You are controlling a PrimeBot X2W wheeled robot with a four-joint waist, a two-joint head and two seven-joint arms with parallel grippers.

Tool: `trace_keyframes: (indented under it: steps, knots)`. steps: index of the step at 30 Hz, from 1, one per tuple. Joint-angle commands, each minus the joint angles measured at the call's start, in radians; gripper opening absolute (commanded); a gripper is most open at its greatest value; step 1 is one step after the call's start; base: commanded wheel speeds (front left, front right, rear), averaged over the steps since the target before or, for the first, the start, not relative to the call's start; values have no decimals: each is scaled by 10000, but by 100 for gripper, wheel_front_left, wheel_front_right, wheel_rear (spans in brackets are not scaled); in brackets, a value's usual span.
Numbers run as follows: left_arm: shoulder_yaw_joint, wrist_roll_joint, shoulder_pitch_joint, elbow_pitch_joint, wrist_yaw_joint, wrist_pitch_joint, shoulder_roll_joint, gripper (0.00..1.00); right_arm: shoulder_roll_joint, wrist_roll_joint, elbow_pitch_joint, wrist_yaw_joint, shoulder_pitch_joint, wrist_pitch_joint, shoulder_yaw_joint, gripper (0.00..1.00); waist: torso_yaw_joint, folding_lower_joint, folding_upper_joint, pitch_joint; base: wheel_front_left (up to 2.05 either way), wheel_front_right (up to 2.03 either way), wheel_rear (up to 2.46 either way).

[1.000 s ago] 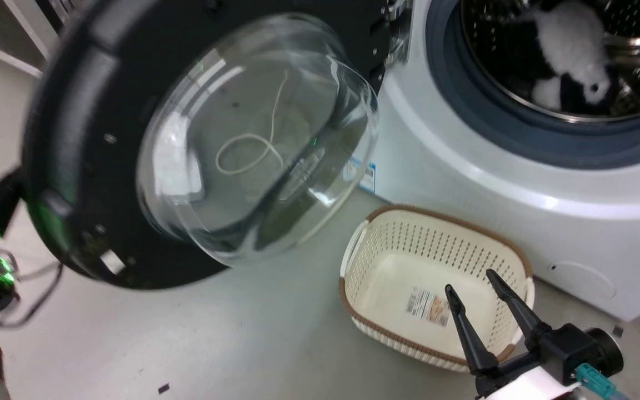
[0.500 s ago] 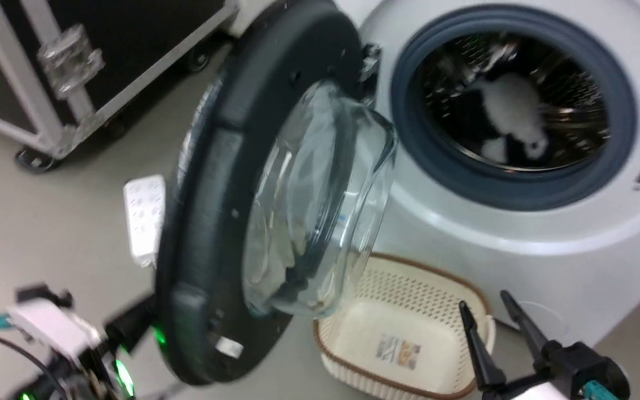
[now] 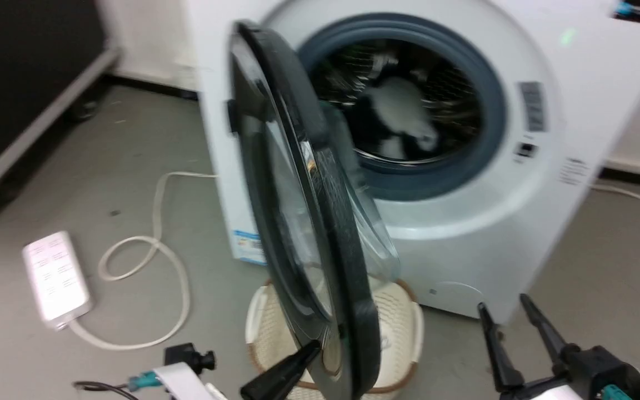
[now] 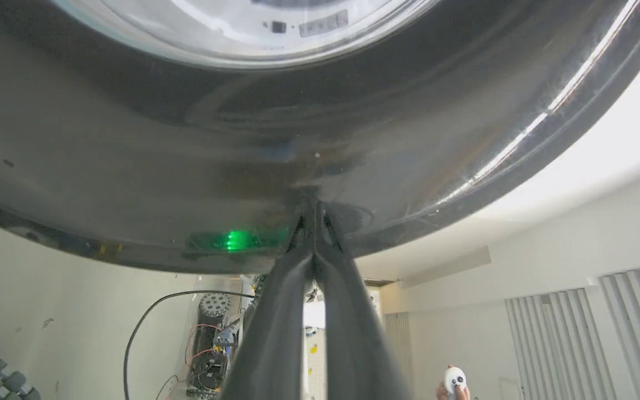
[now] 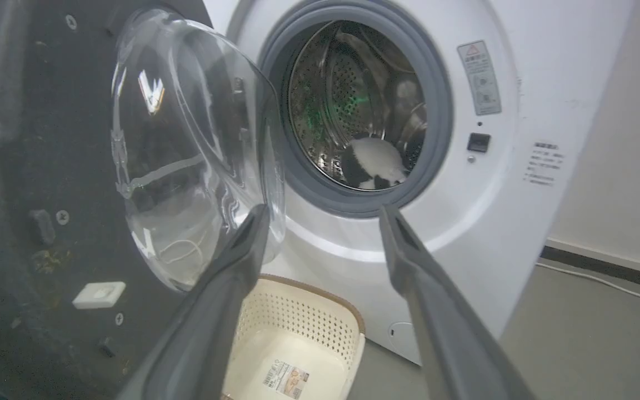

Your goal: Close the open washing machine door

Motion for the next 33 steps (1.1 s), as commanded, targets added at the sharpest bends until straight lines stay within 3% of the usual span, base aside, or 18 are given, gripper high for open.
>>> trace_keyframes:
  steps: [1, 9, 16, 27, 33]
  knots:
    - [-186, -145, 48, 61, -163, -184, 14, 0, 16, -38, -18, 8, 93, -34, -80, 100, -789, 1, 0, 193, 0, 0, 0]
    - [-1558, -816, -1153, 914, -1086, -2478, 13, 0, 30, -16, -96, 8, -107, -34, -341, 100, -2724, 1, 0, 1082, 0, 0, 0]
    - [-2576, -1104, -3387, 1821, -1350, -4137, 13, 0, 32, 423, -184, 8, -528, -34, -143, 100, -3894, 1, 0, 2344, 0, 0, 0]
    - [-2871, -1712, -6815, 4106, -1453, -6860, 13, 0, 33, 973, -111, 8, -1238, -34, 410, 100, -4631, 1, 0, 3524, 0, 0, 0]
    - [-3208, -2089, -7608, 5220, -1764, -6876, 13, 0, 33, 894, -60, 8, -1378, -34, 612, 100, -4565, 1, 0, 3327, 0, 0, 0]
